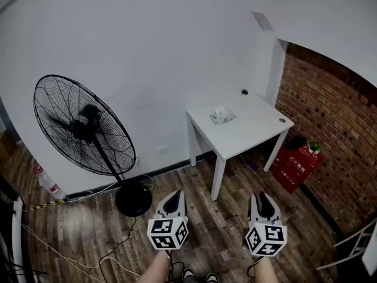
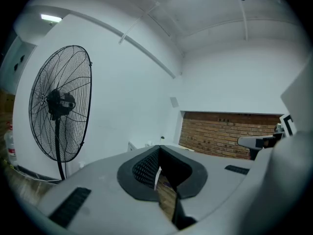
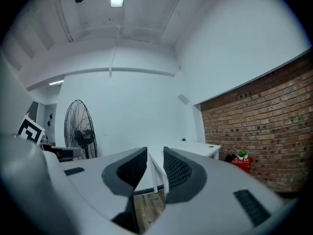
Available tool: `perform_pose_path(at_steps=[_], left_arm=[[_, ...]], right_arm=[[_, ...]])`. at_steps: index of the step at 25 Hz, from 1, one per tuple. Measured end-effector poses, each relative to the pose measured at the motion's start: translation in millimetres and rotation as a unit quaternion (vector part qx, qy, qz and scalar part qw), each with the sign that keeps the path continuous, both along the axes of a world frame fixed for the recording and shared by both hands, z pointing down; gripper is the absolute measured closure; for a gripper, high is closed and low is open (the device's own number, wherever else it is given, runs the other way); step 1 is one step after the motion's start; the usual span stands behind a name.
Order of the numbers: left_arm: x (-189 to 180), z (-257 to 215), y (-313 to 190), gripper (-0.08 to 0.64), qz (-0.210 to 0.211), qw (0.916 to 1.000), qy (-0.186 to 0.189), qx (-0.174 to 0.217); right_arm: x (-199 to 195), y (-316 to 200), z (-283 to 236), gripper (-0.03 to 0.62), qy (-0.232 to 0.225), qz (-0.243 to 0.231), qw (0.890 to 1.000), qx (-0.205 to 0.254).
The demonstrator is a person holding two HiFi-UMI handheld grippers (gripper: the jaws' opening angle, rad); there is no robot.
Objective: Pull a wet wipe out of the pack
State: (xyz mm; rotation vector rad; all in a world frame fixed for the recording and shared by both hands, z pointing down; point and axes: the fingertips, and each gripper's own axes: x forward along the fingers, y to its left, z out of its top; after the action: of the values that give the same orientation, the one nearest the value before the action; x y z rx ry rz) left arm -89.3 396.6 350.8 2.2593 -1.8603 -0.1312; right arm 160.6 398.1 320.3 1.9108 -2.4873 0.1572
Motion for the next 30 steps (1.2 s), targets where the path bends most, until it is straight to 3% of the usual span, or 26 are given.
perform_pose_path(at_steps=[13,20,30], left_arm=[[-32.2,0.9,-15.1,0.560,0.016,0.9998,-0.013,0.003],[-39.1,17.3,-27.2,0.560,0.031,0.9994,-0.004,-0.014],[-37.8,22.1,-71.2,0.560,0.039,0.9989,-0.016,-0.021]], right_arm=[[-24.3,-10.1,0.7,0.459,-0.006,0.024,1.000,0.006],[-29.9,-12.8,13.6,0.460,0.000,0.038,0.999,-0.010],[-28.4,-60.9,18.3,0.460,-0.008,0.045,0.999,-0.013]])
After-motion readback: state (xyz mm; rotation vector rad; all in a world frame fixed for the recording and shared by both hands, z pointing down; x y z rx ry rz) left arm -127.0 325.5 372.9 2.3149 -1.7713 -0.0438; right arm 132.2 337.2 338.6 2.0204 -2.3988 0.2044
